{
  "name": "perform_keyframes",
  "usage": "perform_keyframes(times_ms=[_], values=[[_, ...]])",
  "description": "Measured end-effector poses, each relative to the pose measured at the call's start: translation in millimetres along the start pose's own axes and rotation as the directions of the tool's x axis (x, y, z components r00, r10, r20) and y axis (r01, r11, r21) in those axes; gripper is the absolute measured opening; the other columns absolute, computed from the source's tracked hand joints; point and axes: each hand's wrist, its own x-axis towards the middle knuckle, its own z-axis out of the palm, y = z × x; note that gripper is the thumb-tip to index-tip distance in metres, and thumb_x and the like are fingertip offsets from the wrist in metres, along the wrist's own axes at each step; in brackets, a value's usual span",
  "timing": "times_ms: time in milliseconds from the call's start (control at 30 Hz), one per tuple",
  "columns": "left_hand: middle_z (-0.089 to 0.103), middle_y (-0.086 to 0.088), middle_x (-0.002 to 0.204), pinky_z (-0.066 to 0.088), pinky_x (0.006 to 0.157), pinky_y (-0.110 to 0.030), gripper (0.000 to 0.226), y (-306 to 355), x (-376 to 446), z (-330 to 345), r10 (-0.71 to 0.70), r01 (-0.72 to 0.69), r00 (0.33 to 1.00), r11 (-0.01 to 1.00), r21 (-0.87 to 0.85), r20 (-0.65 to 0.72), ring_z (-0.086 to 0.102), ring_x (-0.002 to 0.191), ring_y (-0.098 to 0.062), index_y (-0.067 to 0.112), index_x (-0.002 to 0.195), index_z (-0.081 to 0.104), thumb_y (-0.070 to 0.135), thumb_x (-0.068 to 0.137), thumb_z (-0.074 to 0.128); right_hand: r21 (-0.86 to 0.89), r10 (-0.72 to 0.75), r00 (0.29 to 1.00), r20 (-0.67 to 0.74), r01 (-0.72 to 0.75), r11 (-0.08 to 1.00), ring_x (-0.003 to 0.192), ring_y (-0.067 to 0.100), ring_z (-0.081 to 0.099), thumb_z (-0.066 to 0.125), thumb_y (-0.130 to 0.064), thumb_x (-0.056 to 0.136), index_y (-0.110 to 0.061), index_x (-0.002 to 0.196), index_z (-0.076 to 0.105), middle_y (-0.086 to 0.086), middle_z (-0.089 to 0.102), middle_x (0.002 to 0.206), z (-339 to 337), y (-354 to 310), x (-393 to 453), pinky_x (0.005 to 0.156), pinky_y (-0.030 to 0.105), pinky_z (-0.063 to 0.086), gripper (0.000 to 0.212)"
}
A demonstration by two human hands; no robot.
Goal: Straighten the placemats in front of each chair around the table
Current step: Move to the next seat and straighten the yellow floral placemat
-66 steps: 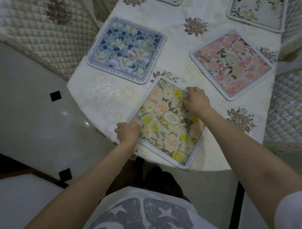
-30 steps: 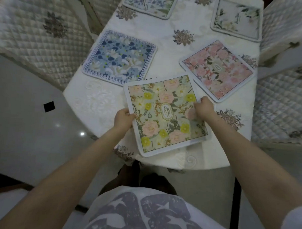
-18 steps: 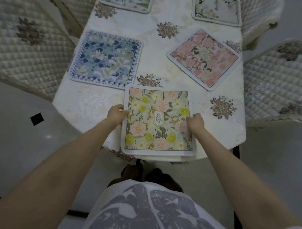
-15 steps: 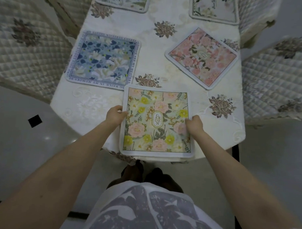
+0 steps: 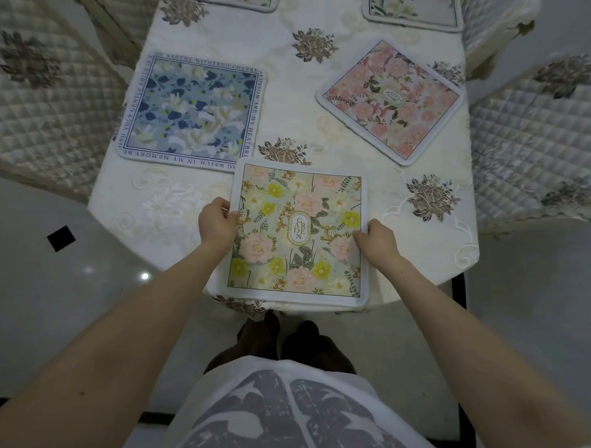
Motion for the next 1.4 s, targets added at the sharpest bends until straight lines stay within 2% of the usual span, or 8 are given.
perform_keyframes(times_ms=[100,267,700,933,1067,1200,1300,1400], values=[[0.059,-0.009,0.081,0.038,0.062,-0.029,0.01,-4,1,-2,0.005,-0.005,0.999,1.0,0.019,-0.035,0.053,0.071,-0.023,0.001,0.092,0.058,0.01,0.089,0.057,0.021,0.005,1.0,0.015,-0.005,1.0,0.079,0.03,0.05,0.05,-0.026,0.094,-0.005,0.089,0.043,0.003,0.047,0.074,4,-7,-1,0.062,0.03,0.031,0.023],[0.059,-0.009,0.08,0.036,0.062,-0.028,0.01,-6,4,-4,0.038,-0.037,0.999,0.999,0.039,-0.02,0.053,0.07,-0.022,0.002,0.091,0.059,0.012,0.089,0.057,-0.018,0.043,0.998,0.038,-0.042,0.999,0.098,0.037,0.057,0.048,-0.026,0.096,0.007,0.107,0.05,0.024,0.059,0.106,7,-9,0,0.068,0.031,0.034,0.035],[0.047,-0.009,0.085,0.034,0.067,-0.03,0.012,-3,-3,3,0.162,-0.179,0.979,0.974,0.138,0.122,0.045,0.073,-0.022,0.003,0.085,0.059,0.014,0.084,0.064,-0.014,0.105,0.994,-0.007,-0.105,0.994,0.102,0.04,0.056,0.047,-0.024,0.097,0.007,0.111,0.046,0.028,0.058,0.11,-2,5,-1,0.07,0.032,0.036,0.034],[0.038,-0.008,0.09,0.036,0.07,-0.029,0.02,-10,-11,7,0.268,-0.298,0.951,0.928,0.222,0.156,0.039,0.077,-0.023,0.009,0.08,0.041,0.013,0.09,0.058,-0.226,-0.003,1.0,-0.004,0.002,0.974,0.095,0.041,0.056,0.039,-0.031,0.099,0.003,0.109,0.046,0.028,0.057,0.106,-1,10,-5,0.069,0.035,0.035,0.036],[0.046,-0.019,0.102,0.037,0.073,-0.03,0.014,-5,-7,6,0.231,-0.279,0.955,0.912,0.301,0.188,0.041,0.082,-0.024,0.001,0.093,0.049,0.012,0.09,0.057,-0.312,-0.009,1.0,-0.012,0.005,0.95,0.097,0.04,0.055,0.041,-0.034,0.097,0.002,0.107,0.047,0.027,0.056,0.107,-7,10,-4,0.07,0.036,0.037,0.038],[0.044,-0.021,0.119,0.042,0.086,-0.038,0.049,7,-11,4,0.276,-0.318,0.947,0.885,0.34,0.167,0.043,0.109,-0.035,0.002,0.129,0.04,0.015,0.086,0.06,-0.388,-0.184,0.971,-0.155,0.112,0.915,0.103,0.037,0.049,0.05,-0.034,0.091,-0.002,0.117,0.044,0.021,0.052,0.113,-12,0,-8,0.073,0.041,0.043,0.041],[0.043,-0.02,0.136,0.042,0.096,-0.045,0.065,12,-19,5,0.436,-0.496,0.868,0.786,0.369,0.238,0.04,0.124,-0.035,0.01,0.141,0.033,0.022,0.084,0.062,-0.39,-0.365,0.923,-0.12,0.294,0.873,0.119,0.035,0.045,0.053,-0.038,0.087,-0.011,0.133,0.041,0.017,0.048,0.131,-8,-6,-12,0.089,0.046,0.045,0.054],[0.034,-0.016,0.15,0.03,0.112,-0.045,0.069,7,-25,11,0.489,-0.619,0.783,0.678,0.397,0.385,0.031,0.137,-0.033,0.013,0.144,0.033,0.034,0.084,0.061,-0.364,-0.409,0.912,-0.003,0.38,0.85,0.141,0.032,0.026,0.053,-0.049,0.084,-0.022,0.144,0.03,0.012,0.03,0.152,3,-5,-19,0.111,0.048,0.031,0.069]])
